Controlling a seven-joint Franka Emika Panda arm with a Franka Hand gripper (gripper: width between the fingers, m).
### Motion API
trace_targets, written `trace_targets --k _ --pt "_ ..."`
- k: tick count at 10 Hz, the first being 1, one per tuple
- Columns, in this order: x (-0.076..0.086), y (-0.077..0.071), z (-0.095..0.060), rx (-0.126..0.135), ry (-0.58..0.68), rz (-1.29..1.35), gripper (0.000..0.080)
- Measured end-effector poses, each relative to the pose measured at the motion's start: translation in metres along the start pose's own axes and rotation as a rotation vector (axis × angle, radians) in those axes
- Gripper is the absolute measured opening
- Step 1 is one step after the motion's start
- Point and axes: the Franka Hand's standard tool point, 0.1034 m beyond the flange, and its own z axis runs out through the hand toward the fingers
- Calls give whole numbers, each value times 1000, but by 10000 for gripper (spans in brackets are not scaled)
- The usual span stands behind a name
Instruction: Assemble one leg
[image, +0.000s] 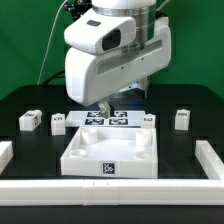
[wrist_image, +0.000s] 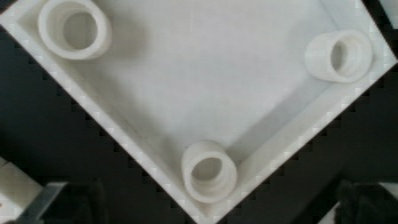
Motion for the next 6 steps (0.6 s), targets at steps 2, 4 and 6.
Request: trace_targets --k 2,4,6 --pt "0 -3 4 -15 11 -55 650" --pt "-8 -14 18 -5 2 -219 650" --pt "-13 -22 33 1 -4 -289 650"
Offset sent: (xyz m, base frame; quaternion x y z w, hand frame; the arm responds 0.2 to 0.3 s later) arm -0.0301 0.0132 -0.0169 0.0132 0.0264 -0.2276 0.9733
